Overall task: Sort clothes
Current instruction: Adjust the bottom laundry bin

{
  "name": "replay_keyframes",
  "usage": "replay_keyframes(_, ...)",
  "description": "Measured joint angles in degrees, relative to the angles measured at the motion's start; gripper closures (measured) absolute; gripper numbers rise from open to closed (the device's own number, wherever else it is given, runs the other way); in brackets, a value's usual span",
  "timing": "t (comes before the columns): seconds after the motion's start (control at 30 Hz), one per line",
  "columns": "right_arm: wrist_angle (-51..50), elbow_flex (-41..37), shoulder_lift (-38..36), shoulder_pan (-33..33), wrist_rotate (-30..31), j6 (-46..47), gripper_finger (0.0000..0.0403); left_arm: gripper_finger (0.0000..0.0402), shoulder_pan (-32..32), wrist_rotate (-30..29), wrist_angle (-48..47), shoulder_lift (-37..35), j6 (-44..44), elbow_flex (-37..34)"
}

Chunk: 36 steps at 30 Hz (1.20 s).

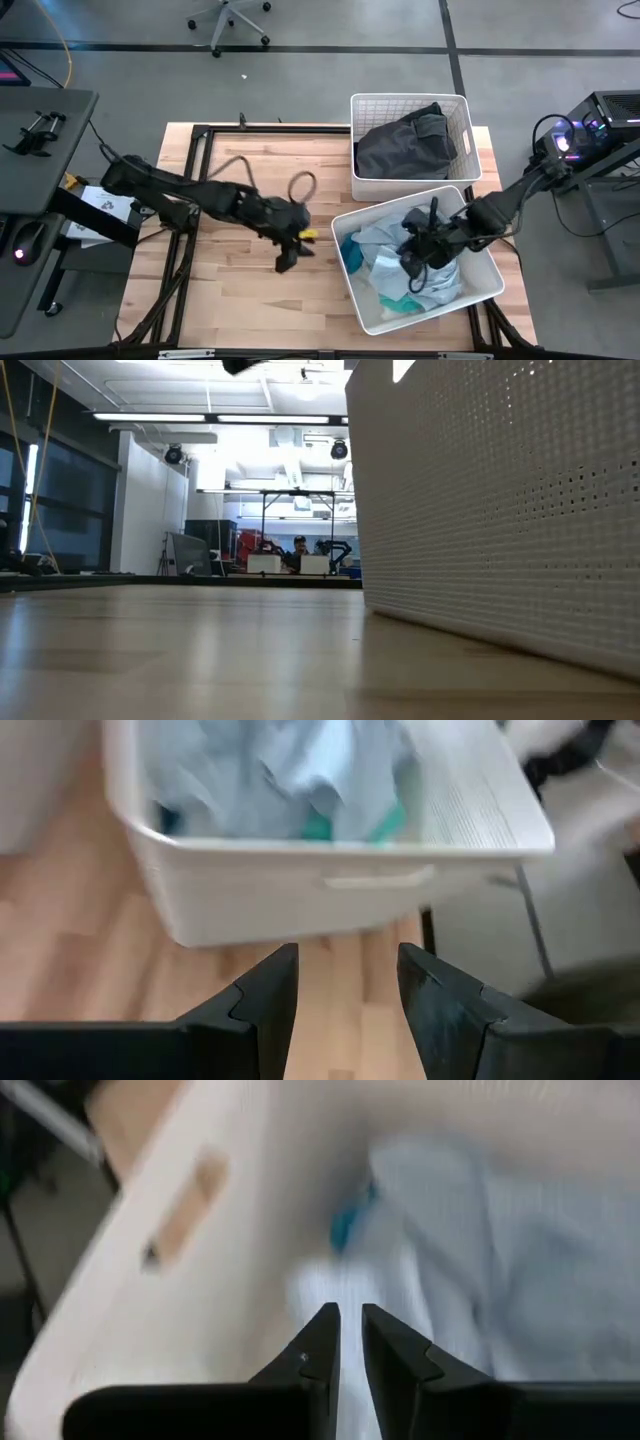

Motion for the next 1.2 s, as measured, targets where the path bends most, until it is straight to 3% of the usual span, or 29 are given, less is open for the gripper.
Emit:
replay_keyframes(0.13,-8.28,2.81,-0.04,2.75,-12.24,5.96,0.0371,0.0243,0.00,2.48,2.83,5.64,-0.90,0.00)
replay_keyframes(0.23,-8.18,0.86,0.00,5.76,-18.81,11.16,0.0371,0.0243,0.45,2.27,6.77,9.72,-0.98,0.00)
replay_keyframes(0.47,9.15,-6.97,2.90,12.98,-27.34,21.46,0.0371,0.0243,3.79,2.28,11.78,14.51,-4.18,0.00)
replay_keyframes(0.8,31.09,-6.37,10.32,17.64,-28.91,31.42,0.0371,0.0243,6.08,2.75,11.94,12.11,-3.53,0.11)
replay_keyframes(1.2,29.16,-5.28,9.32,19.24,-24.78,32.57,0.0378,0.0246,4.14,2.88,10.76,9.84,-4.91,0.67)
